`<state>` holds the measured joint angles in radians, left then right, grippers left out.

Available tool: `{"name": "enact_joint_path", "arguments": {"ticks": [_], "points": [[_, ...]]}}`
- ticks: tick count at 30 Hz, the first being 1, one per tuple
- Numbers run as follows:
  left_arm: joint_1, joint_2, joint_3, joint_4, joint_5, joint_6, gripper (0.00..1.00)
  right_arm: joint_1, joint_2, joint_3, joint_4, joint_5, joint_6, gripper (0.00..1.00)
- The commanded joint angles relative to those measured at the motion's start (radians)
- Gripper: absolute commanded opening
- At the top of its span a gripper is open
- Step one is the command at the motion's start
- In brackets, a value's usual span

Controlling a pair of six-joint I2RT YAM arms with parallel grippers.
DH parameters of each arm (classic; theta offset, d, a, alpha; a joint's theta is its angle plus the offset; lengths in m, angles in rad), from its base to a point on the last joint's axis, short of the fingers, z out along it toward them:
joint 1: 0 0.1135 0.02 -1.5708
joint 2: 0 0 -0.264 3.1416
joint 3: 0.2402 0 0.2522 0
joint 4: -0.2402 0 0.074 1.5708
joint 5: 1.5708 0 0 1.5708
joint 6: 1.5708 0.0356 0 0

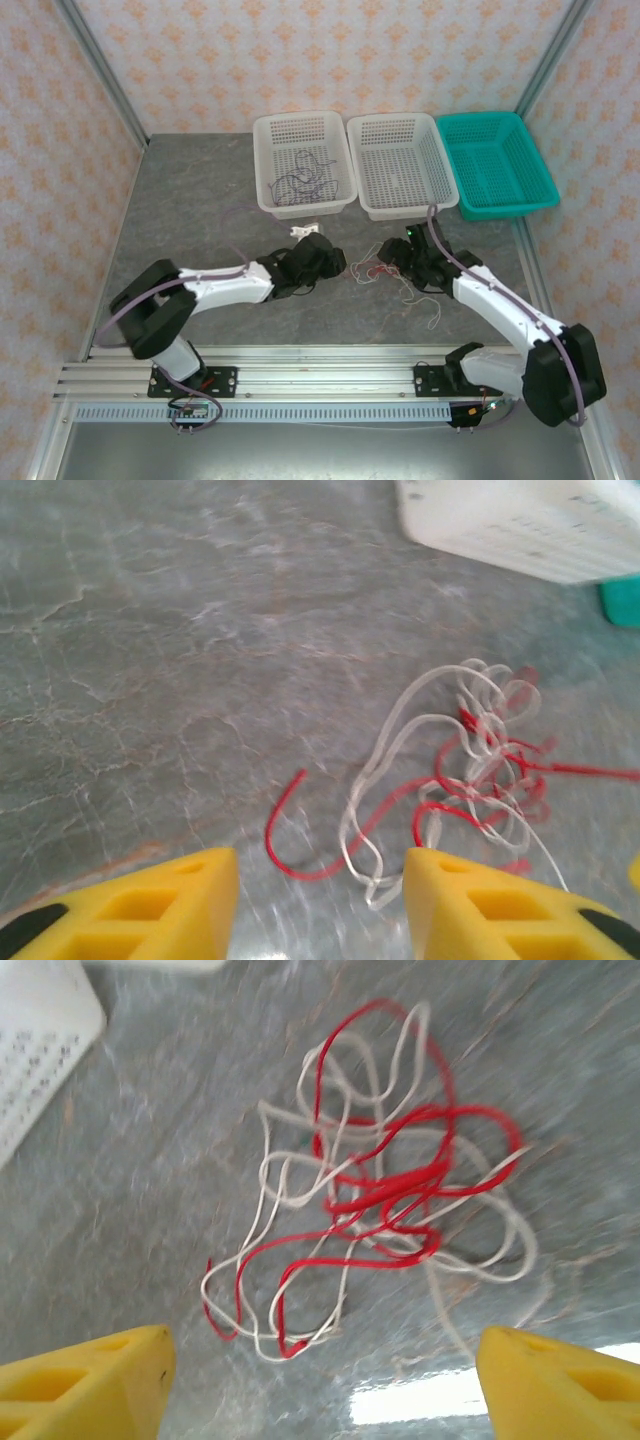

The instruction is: Untangle the cables

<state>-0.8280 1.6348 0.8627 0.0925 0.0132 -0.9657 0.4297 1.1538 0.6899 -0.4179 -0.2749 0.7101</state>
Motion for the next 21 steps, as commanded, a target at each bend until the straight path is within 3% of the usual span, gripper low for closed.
{"name": "enact_joint_path", "arguments": {"ticks": [1, 10, 18, 21], "points": [[0.036, 0.088, 0.022, 0.035, 0.050, -0.218, 0.45, 0.043, 0.076, 0.046, 0.061, -0.151, -0.033, 0.78], [0.039, 0.168, 0.102, -0.021, 0.081, -0.238, 0.44, 0.146, 0.268, 0.128, 0.058, -0.024, 0.002, 0.70], [0.038, 0.082, 0.037, -0.011, 0.060, -0.215, 0.44, 0.150, 0.439, 0.143, 0.149, -0.036, 0.048, 0.70], [0.038, 0.022, 0.000, -0.005, 0.032, -0.178, 0.42, 0.151, 0.493, 0.167, 0.149, -0.009, 0.057, 0.63]]}}
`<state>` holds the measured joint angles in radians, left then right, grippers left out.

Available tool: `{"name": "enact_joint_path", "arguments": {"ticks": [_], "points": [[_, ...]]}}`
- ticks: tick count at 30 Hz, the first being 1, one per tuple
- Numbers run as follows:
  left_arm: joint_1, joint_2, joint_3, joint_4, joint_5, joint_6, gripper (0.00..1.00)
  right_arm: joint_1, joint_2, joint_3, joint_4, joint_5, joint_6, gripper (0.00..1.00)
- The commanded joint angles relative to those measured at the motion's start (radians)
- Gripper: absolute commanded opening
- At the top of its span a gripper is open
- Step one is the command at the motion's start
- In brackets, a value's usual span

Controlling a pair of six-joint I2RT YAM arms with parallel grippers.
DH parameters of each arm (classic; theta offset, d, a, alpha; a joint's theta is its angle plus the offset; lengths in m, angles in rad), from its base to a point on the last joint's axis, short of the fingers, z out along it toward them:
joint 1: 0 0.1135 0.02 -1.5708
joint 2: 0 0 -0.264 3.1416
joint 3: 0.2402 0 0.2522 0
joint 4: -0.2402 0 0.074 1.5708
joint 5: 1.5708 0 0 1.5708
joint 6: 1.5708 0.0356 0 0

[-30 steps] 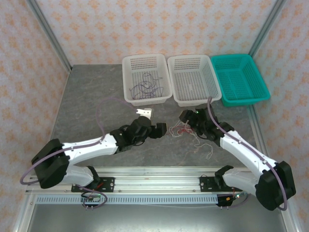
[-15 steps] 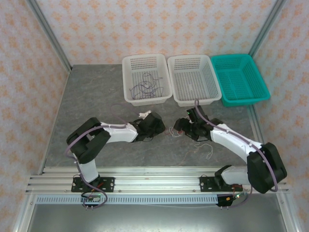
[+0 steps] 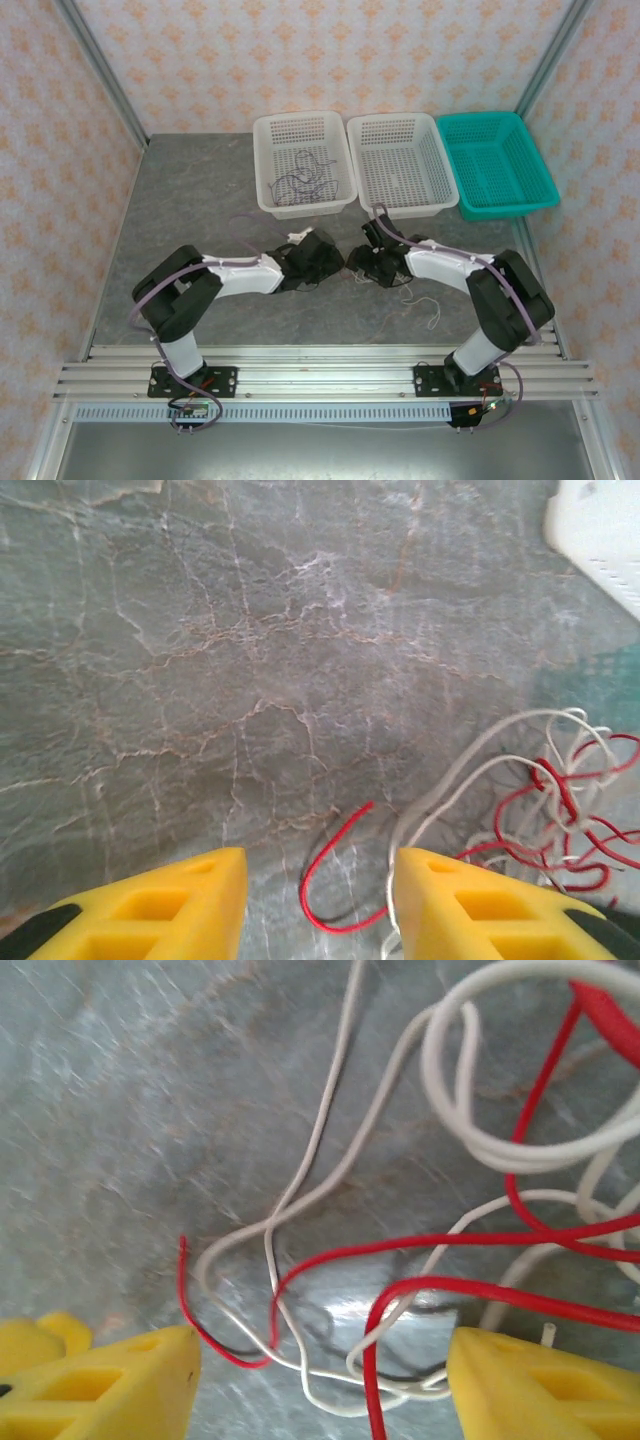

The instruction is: Untangle the cables

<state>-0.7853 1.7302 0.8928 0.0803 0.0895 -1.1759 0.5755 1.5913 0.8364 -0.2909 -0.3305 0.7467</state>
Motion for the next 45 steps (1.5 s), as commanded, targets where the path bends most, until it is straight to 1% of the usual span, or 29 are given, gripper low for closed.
{"name": "enact_joint_path", "arguments": {"ticks": [1, 2, 3, 4, 5, 7, 8, 11, 16, 19, 21, 24, 26, 30, 34, 38, 43, 45], "points": [[-0.005, -0.098, -0.045, 0.004, -0.066, 0.050, 0.40, 0.004, 0.070, 0.027, 0.013, 0.068, 0.034, 0.57], [-0.008, -0.125, -0.055, -0.005, -0.092, 0.067, 0.39, 0.004, 0.079, 0.029, 0.017, 0.078, 0.048, 0.45], [-0.012, -0.157, -0.065, -0.027, -0.130, 0.090, 0.38, 0.004, 0.085, 0.028, 0.024, 0.086, 0.068, 0.35], [-0.016, -0.188, -0.074, -0.046, -0.162, 0.114, 0.38, 0.003, 0.086, 0.020, 0.050, 0.075, 0.077, 0.21], [-0.018, -0.215, -0.082, -0.059, -0.184, 0.133, 0.38, 0.004, 0.083, 0.014, 0.069, 0.064, 0.082, 0.13], [-0.017, -0.266, -0.102, -0.069, -0.212, 0.164, 0.38, 0.003, 0.069, 0.008, 0.091, 0.043, 0.081, 0.01], [-0.017, -0.283, -0.108, -0.073, -0.216, 0.168, 0.39, 0.004, 0.059, 0.006, 0.093, 0.034, 0.075, 0.00], [-0.002, -0.313, -0.133, -0.064, -0.177, 0.146, 0.39, 0.000, -0.005, -0.020, 0.139, -0.011, 0.067, 0.00], [0.016, -0.341, -0.179, 0.019, -0.110, 0.060, 0.44, -0.018, -0.162, -0.121, 0.322, -0.141, 0.120, 0.00], [0.033, -0.345, -0.193, 0.055, -0.067, 0.000, 0.48, -0.026, -0.239, -0.160, 0.368, -0.178, 0.140, 0.00], [0.045, -0.345, -0.188, 0.063, -0.037, -0.028, 0.55, -0.032, -0.275, -0.174, 0.383, -0.196, 0.153, 0.00], [0.057, -0.334, -0.174, 0.073, 0.003, -0.047, 0.62, -0.034, -0.315, -0.189, 0.397, -0.217, 0.165, 0.00], [0.062, -0.318, -0.170, 0.104, 0.034, -0.074, 0.65, -0.038, -0.331, -0.201, 0.429, -0.236, 0.180, 0.00], [0.067, -0.265, -0.183, 0.221, 0.087, -0.145, 0.66, -0.040, -0.364, -0.214, 0.502, -0.283, 0.220, 0.00], [0.078, -0.243, -0.209, 0.327, 0.087, -0.212, 0.66, -0.044, -0.403, -0.213, 0.503, -0.275, 0.236, 0.00], [0.096, -0.219, -0.223, 0.431, 0.120, -0.297, 0.66, -0.048, -0.441, -0.212, 0.511, -0.283, 0.257, 0.00], [0.120, -0.170, -0.272, 0.633, 0.142, -0.469, 0.66, -0.048, -0.468, -0.216, 0.523, -0.281, 0.262, 0.00], [0.124, -0.147, -0.273, 0.678, 0.153, -0.516, 0.66, -0.047, -0.477, -0.220, 0.541, -0.284, 0.273, 0.00]]}}
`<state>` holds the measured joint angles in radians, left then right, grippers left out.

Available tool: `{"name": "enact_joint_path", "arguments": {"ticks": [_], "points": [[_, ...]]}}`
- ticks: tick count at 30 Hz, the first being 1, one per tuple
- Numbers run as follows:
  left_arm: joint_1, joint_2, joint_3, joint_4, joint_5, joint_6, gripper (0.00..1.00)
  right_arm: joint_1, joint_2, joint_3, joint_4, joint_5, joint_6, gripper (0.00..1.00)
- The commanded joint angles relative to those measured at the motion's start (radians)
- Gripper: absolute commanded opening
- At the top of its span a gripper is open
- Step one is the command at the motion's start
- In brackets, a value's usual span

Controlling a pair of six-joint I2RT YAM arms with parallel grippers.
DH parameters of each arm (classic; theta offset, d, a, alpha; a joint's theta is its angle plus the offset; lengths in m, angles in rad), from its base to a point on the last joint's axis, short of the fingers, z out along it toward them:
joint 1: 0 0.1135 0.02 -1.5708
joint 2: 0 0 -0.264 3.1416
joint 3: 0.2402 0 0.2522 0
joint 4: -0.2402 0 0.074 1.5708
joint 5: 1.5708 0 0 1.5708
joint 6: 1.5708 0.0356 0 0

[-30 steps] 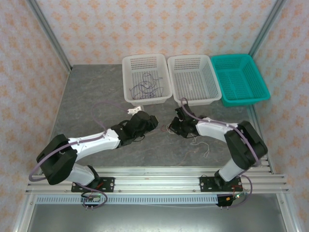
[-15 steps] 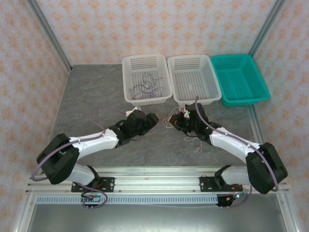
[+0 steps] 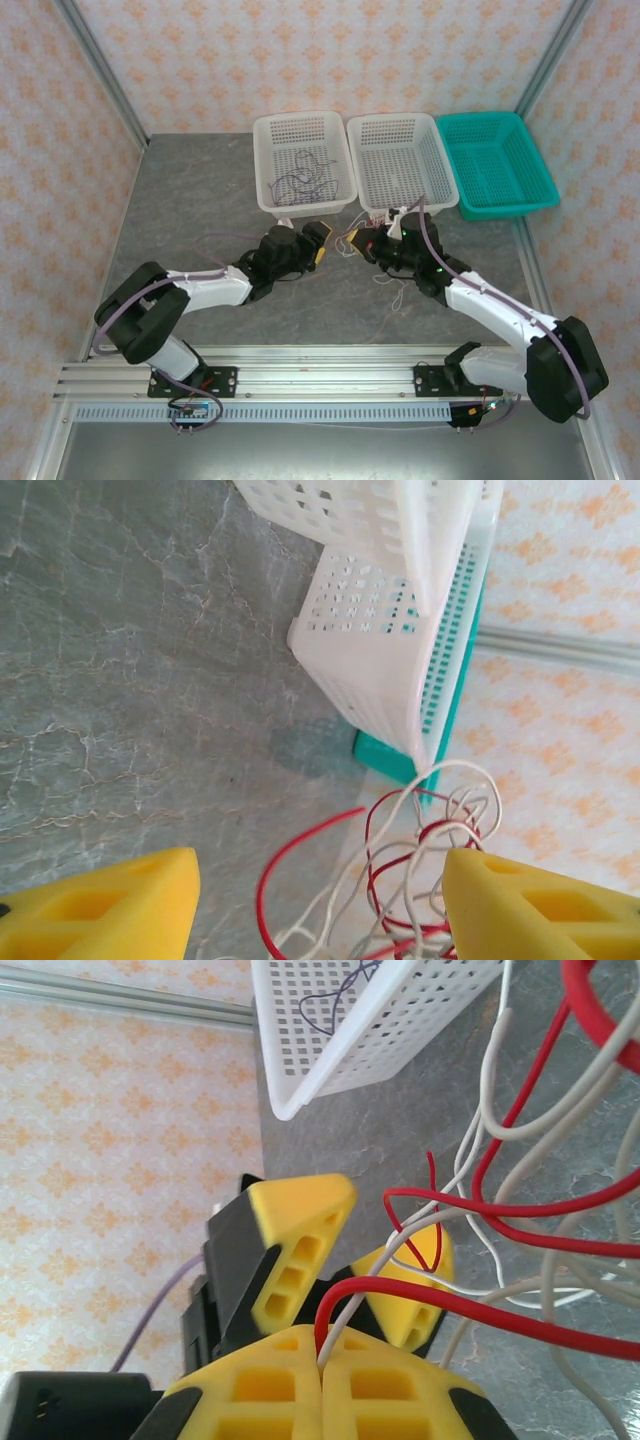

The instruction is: Untangle the cables

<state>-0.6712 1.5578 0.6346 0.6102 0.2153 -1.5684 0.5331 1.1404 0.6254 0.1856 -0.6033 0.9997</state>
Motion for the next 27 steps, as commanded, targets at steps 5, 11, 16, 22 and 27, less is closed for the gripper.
{"name": "enact_joint_path", "arguments": {"ticks": [5, 11, 16, 22, 27], "points": [[0.010, 0.109, -0.016, 0.299, 0.050, -0.225, 0.64, -0.006, -0.039, -0.005, 0.084, 0.000, 0.038, 0.00], [0.010, 0.132, -0.007, 0.385, 0.048, -0.266, 0.47, -0.005, -0.026, -0.016, 0.114, -0.015, 0.065, 0.00], [0.010, 0.084, -0.027, 0.323, 0.021, -0.233, 0.00, -0.007, -0.031, -0.037, 0.059, 0.024, 0.038, 0.00], [0.018, -0.125, -0.014, -0.042, -0.050, 0.045, 0.00, -0.010, -0.018, -0.077, -0.314, 0.277, -0.072, 0.00], [-0.013, -0.325, 0.154, -0.629, -0.283, 0.523, 0.00, -0.048, 0.036, -0.233, -0.270, 0.321, -0.052, 0.06]]}}
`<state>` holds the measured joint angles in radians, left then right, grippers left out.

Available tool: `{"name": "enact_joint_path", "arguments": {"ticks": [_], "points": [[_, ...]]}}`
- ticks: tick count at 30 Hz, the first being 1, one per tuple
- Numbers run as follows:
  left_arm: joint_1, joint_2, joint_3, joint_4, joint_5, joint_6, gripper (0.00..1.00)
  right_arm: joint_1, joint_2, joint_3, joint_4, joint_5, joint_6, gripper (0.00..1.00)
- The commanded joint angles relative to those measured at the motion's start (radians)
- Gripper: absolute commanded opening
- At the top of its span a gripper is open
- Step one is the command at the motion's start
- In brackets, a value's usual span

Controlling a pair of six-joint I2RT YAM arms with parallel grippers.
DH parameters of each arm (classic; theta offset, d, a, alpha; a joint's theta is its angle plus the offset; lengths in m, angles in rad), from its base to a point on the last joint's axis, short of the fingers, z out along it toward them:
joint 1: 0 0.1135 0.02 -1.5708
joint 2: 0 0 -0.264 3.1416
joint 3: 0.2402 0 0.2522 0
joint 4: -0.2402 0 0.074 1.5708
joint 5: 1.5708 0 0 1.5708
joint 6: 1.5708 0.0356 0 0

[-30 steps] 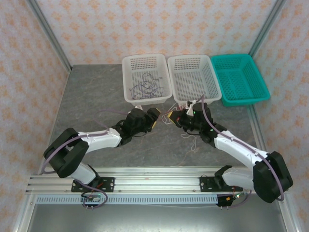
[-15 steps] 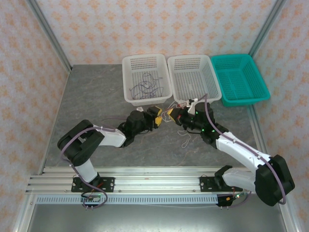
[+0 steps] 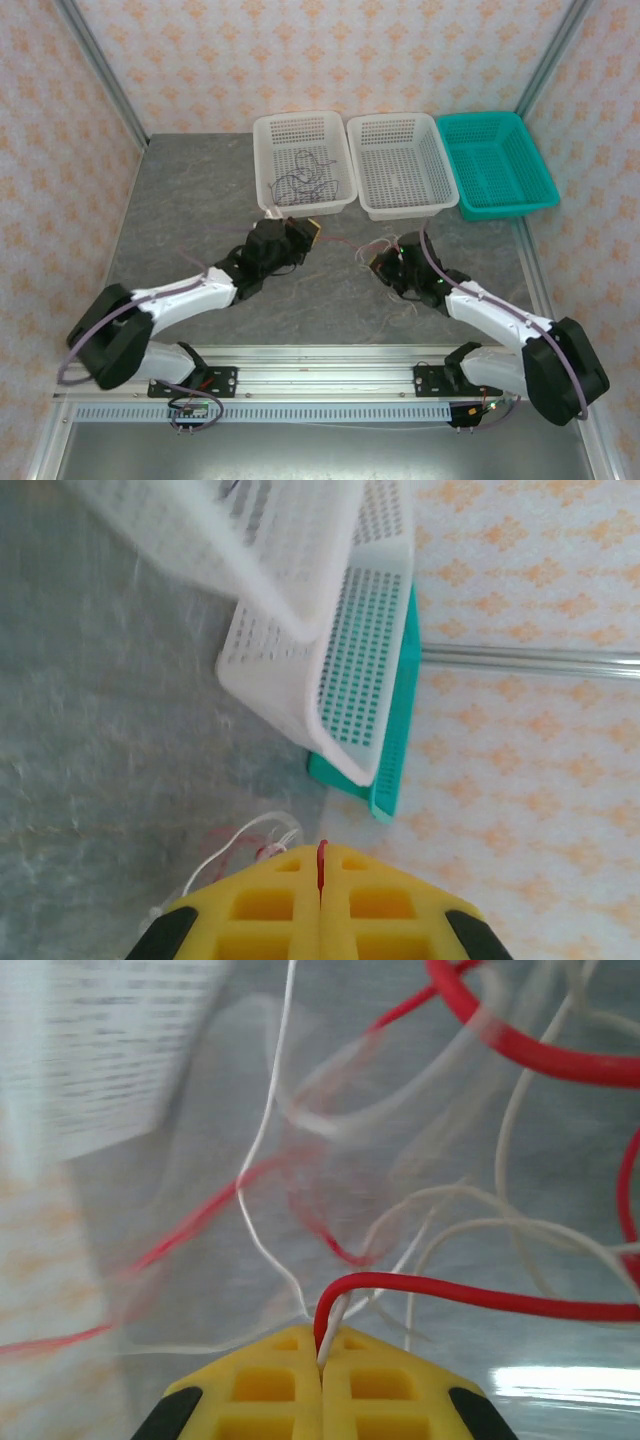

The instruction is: Untangle the cables

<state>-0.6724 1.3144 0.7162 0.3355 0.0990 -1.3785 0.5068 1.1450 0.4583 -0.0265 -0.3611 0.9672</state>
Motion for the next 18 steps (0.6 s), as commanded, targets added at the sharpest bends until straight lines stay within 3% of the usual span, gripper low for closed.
{"name": "enact_joint_path", "arguments": {"ticks": [1, 3, 5, 8, 13, 18], "points": [[-0.010, -0.097, 0.071, -0.366, -0.171, 0.362, 0.00, -0.025, 0.034, -0.074, -0.044, 0.058, -0.031, 0.15], [-0.009, -0.110, 0.072, -0.386, -0.160, 0.415, 0.00, -0.025, 0.033, -0.046, -0.086, 0.042, -0.079, 0.42], [-0.009, -0.098, 0.082, -0.394, -0.124, 0.448, 0.00, -0.024, 0.020, 0.015, -0.188, 0.065, -0.152, 0.53], [-0.008, -0.067, 0.086, -0.383, -0.079, 0.455, 0.00, -0.022, -0.042, 0.106, -0.266, 0.094, -0.292, 0.58], [-0.010, -0.057, 0.085, -0.372, -0.061, 0.453, 0.00, 0.054, -0.141, 0.169, -0.216, 0.099, -0.605, 0.61], [-0.009, -0.085, 0.112, -0.410, -0.079, 0.476, 0.00, 0.145, -0.066, 0.185, -0.105, 0.128, -0.874, 0.64]]}}
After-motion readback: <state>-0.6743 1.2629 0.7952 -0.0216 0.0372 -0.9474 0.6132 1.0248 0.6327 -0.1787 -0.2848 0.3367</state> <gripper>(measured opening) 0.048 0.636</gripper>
